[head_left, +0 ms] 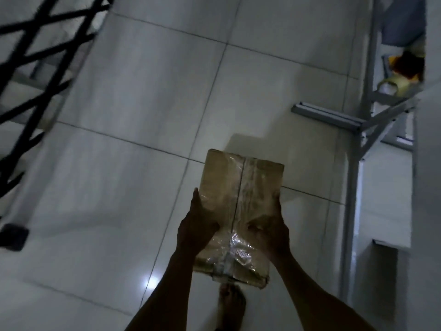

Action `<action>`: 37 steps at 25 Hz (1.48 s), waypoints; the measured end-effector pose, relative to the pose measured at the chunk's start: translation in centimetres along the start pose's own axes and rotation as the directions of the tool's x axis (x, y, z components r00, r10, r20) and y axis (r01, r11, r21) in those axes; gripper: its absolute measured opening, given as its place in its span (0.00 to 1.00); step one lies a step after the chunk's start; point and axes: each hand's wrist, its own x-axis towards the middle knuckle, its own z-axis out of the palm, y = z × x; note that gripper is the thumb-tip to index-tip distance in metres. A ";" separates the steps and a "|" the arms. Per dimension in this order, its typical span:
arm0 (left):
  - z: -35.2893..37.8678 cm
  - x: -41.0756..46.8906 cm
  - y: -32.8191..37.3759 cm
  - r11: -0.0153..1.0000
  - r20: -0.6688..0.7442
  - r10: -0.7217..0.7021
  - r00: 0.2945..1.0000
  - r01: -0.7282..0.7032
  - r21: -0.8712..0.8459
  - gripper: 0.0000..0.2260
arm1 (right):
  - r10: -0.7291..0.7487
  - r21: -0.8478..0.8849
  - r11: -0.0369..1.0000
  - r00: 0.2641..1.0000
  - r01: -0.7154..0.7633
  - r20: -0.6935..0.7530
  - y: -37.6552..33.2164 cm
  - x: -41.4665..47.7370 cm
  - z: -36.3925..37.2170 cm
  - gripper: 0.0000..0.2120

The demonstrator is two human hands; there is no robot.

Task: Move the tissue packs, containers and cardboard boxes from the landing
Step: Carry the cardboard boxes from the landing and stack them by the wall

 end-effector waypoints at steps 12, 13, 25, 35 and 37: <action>-22.2 -28.0 -27.0 0.827 -0.317 -0.444 0.838 0.247 -0.505 0.51 | -0.400 -0.191 0.788 0.722 0.586 0.565 -17.4 -24.6 25.8 0.58; -23.3 -31.9 -30.1 0.783 -0.336 -0.498 0.799 0.247 -0.571 0.52 | -0.409 -0.209 0.743 0.678 0.636 0.610 -18.4 -28.3 29.0 0.58; -27.9 -78.2 -60.7 0.327 -0.277 -0.940 0.199 0.296 -0.898 0.52 | -0.231 -0.020 0.294 0.091 0.956 0.969 -17.7 -78.6 59.5 0.57; -22.7 -104.5 -70.5 0.049 -0.029 -0.971 -0.238 -0.076 -0.996 0.51 | 0.118 0.255 0.112 -0.267 0.961 0.956 -6.3 -108.9 72.4 0.56; -21.6 -106.9 -72.8 -0.016 0.036 -0.958 -0.283 -0.072 -0.997 0.50 | 0.178 0.299 0.105 -0.313 0.949 0.933 -4.2 -112.5 74.7 0.56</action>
